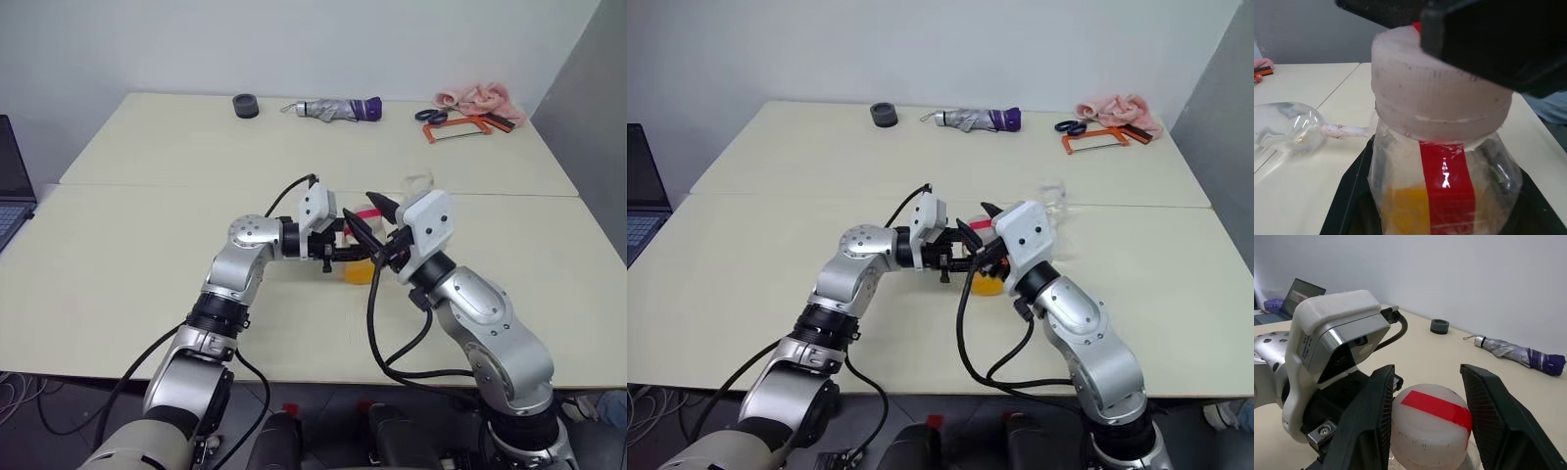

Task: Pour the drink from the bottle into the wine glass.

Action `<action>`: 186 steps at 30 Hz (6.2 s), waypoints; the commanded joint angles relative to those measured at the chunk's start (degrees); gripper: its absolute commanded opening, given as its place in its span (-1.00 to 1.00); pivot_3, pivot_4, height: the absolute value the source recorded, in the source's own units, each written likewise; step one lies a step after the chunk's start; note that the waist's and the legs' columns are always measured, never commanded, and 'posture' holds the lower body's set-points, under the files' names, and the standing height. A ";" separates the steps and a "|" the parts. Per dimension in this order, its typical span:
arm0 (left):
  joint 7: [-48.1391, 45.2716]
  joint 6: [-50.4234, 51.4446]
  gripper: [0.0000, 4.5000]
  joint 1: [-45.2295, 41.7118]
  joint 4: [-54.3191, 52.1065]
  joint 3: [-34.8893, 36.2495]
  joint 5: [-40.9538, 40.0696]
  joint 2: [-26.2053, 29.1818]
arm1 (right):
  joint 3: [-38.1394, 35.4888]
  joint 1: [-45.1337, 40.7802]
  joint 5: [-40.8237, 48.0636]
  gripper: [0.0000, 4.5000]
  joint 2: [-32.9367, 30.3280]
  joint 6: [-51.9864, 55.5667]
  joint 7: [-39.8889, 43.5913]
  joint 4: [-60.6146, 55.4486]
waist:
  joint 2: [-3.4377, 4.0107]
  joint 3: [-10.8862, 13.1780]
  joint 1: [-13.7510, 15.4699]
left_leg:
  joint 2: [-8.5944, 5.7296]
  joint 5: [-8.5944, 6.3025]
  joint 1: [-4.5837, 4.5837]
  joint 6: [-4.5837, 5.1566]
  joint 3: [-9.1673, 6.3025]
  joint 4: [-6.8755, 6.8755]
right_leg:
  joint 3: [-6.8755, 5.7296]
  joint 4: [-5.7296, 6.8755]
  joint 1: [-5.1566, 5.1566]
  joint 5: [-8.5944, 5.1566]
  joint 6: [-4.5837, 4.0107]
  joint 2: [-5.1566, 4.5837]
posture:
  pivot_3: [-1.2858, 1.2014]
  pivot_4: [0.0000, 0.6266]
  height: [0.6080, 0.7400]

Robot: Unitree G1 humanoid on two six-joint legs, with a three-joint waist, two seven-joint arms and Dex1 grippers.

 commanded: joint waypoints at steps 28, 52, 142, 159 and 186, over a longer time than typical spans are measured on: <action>-3.45 4.51 -0.19 -0.33 -8.04 1.70 -4.59 3.47 | -16.11 -4.92 25.67 1.00 -18.54 0.96 25.73 1.62 | 0.01 0.02 0.09 | 0.00 -0.01 -0.01 0.01 -0.03 0.00 | -0.04 -0.02 0.03 0.00 -0.01 -0.02 | 0.03 -0.52 1.00; -5.65 3.60 -0.19 -0.25 -6.73 0.66 -3.55 3.74 | -8.45 -5.85 9.51 1.00 -12.37 -1.57 11.94 2.25 | 0.01 0.02 0.03 | 0.02 0.00 0.02 0.01 0.01 0.00 | 0.00 -0.01 0.02 0.00 0.00 0.03 | 0.03 -0.52 1.00; -5.94 2.87 -0.20 0.52 -6.06 0.61 -3.38 4.95 | -11.30 -3.18 14.91 1.00 -16.76 4.74 10.82 -2.84 | 0.01 0.02 0.03 | 0.02 -0.01 0.01 0.01 0.01 0.00 | 0.00 -0.02 0.02 0.00 0.00 0.03 | 0.03 -0.52 1.00; -5.93 2.75 -0.20 0.64 -6.05 0.54 -3.32 4.90 | -11.40 -2.35 15.22 1.00 -17.66 4.69 11.08 -3.05 | 0.01 0.02 0.03 | 0.02 -0.01 0.01 0.01 0.01 0.00 | 0.00 -0.02 0.02 0.00 0.00 0.03 | 0.03 -0.52 1.00; -5.80 2.45 -0.20 0.64 -5.88 0.53 -3.26 4.77 | -13.85 -0.94 21.29 1.00 -21.25 6.66 16.05 -5.00 | 0.01 0.02 0.04 | 0.02 -0.01 0.01 0.01 0.01 0.00 | 0.00 -0.02 0.02 0.00 0.00 0.03 | 0.03 -0.52 1.00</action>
